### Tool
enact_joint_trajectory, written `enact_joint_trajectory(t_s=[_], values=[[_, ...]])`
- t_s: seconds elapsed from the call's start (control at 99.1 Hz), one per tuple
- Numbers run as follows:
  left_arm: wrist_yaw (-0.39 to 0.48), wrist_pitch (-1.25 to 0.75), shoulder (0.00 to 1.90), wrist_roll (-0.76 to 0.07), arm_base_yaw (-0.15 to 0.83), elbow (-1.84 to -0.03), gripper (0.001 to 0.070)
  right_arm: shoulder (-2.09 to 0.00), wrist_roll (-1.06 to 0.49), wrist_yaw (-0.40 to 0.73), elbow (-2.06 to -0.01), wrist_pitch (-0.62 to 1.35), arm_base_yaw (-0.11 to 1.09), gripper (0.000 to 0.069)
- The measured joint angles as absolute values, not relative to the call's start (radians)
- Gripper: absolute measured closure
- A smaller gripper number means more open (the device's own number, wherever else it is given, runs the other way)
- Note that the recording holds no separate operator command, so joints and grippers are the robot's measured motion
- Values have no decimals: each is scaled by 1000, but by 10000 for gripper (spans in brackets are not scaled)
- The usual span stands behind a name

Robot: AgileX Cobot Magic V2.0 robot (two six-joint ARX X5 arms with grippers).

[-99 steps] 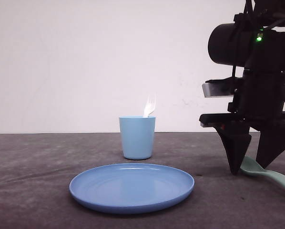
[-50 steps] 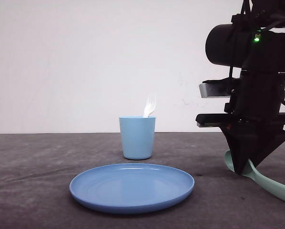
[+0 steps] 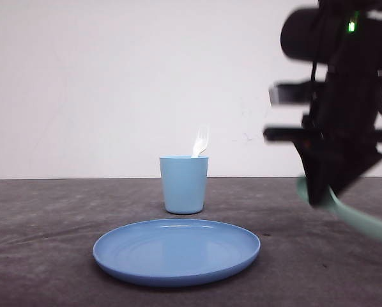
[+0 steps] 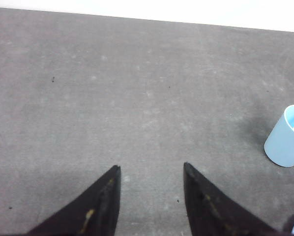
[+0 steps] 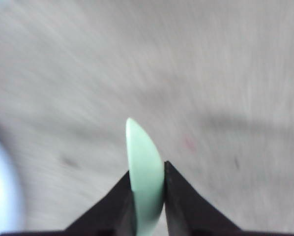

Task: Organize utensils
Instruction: 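Carry the spoon over the cup and release it inside with the right gripper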

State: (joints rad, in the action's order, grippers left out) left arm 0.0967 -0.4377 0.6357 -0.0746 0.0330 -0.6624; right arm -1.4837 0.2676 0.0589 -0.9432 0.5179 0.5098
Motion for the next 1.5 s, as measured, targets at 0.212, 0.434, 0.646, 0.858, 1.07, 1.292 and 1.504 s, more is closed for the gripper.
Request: enact_joint_trajectory(t_s=[0.212,0.434,0.646,0.858,1.07,1.292,1.504], values=[[97,-438,636,-75,33,-662,476,-1424,209,18,-1037,411,551,635],[97,-438,636,-75,33,-662,476,-1425,106,-27,-1059,173,578,635],[100,-437,636,-75,33,-662,476,-1450,30,-80,-1059,-83,590,635],[104,-437,635,-83,33,-662,476,-1523,-7,-80,-1059,-288,597,635],[104,-437,636,-83,33,-662,476,-1613,-49,-107,-1059,-469,598,635],[104,-437,635,-89,33,-662,476,-1708,-100,-133,-1060,-605,599,635],[104,-437,636,-90,33,-662,476,-1784,-173,-138,-1061,-640,602,635]])
